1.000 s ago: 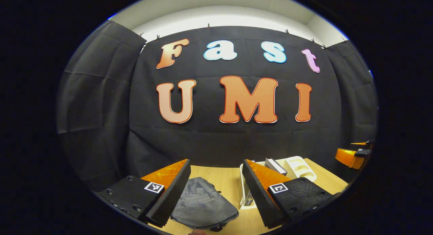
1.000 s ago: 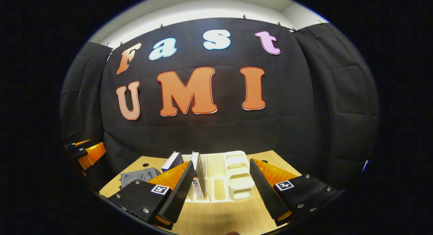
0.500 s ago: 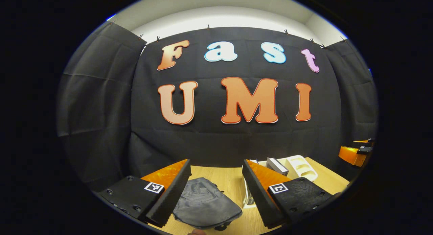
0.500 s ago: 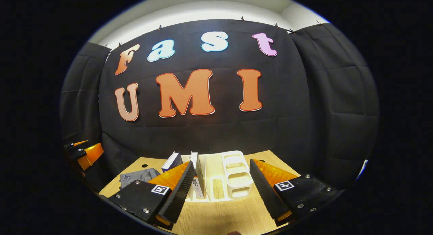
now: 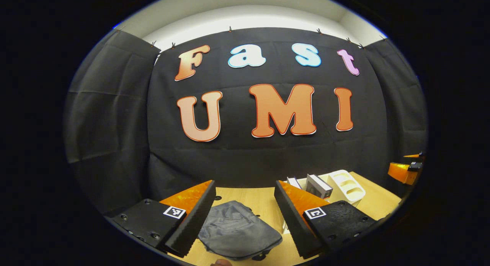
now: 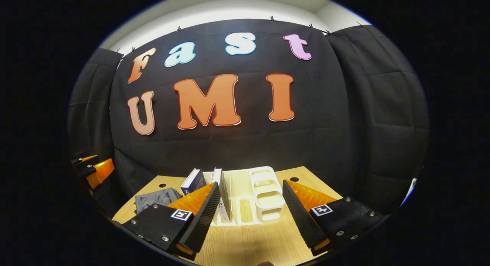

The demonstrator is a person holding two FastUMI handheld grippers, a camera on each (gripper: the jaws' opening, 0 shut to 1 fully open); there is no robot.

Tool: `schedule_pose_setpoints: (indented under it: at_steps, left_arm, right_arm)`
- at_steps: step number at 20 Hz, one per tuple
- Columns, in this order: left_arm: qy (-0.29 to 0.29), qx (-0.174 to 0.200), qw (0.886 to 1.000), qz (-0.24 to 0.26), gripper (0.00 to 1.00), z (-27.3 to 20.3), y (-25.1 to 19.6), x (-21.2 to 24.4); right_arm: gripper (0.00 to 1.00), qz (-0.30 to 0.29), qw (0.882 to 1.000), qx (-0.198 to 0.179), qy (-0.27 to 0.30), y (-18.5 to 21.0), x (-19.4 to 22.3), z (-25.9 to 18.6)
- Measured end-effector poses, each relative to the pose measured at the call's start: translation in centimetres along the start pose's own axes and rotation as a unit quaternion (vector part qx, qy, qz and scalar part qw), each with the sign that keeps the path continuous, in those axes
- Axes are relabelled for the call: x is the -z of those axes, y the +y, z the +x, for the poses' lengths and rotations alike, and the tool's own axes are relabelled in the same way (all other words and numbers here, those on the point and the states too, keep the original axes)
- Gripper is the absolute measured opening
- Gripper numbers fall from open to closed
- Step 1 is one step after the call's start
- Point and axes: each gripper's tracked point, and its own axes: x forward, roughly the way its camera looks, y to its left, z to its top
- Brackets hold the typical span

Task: Open the schoolbag, grab two books from the bookshelf and put them into the schoolbag.

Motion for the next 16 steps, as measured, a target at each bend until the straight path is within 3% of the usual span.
schedule_pose_setpoints:
  at_steps: [7, 16]
  left_arm:
    - [0.032, 0.012, 0.996, 0.087, 0.97, 1.4, 0.7, 2.6]
    - [0.108, 0.069, 0.969, 0.213, 0.97, 1.6, -1.3, 11.1]
  right_arm:
    - [0.97, 0.012, 0.999, 0.001, 0.035, -0.4, 2.8, 0.9]
    - [0.97, 0.003, 0.996, 0.028, 0.081, -2.4, 6.8, 1.3]
